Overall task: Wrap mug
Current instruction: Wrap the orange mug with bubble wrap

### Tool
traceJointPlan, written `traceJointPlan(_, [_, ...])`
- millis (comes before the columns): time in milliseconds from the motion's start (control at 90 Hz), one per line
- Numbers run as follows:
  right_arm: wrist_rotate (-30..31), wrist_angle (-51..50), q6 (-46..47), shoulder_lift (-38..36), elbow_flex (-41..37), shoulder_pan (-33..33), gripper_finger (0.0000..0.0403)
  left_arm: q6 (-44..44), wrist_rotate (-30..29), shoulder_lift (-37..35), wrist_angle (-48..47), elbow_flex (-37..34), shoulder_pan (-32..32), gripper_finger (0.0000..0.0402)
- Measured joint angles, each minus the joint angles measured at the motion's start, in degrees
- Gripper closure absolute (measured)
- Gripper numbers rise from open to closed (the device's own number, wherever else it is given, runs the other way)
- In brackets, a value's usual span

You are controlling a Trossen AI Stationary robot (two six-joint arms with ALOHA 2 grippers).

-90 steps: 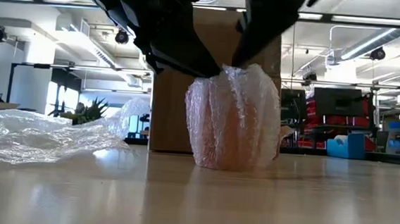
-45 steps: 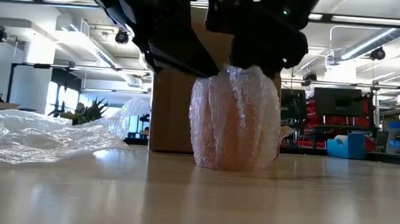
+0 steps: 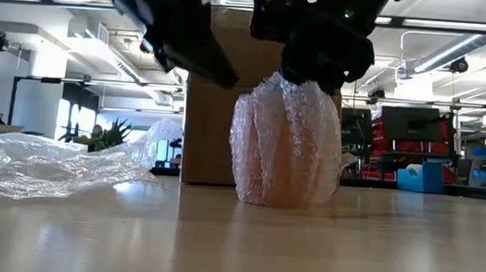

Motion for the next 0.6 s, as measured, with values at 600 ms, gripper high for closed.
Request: traceJointPlan(600, [-7.8,4.9,-12.8,0.2,-0.2,0.4,0.0401,3.2,23.2,7.6,12.7,1.2,-0.1,0.0365])
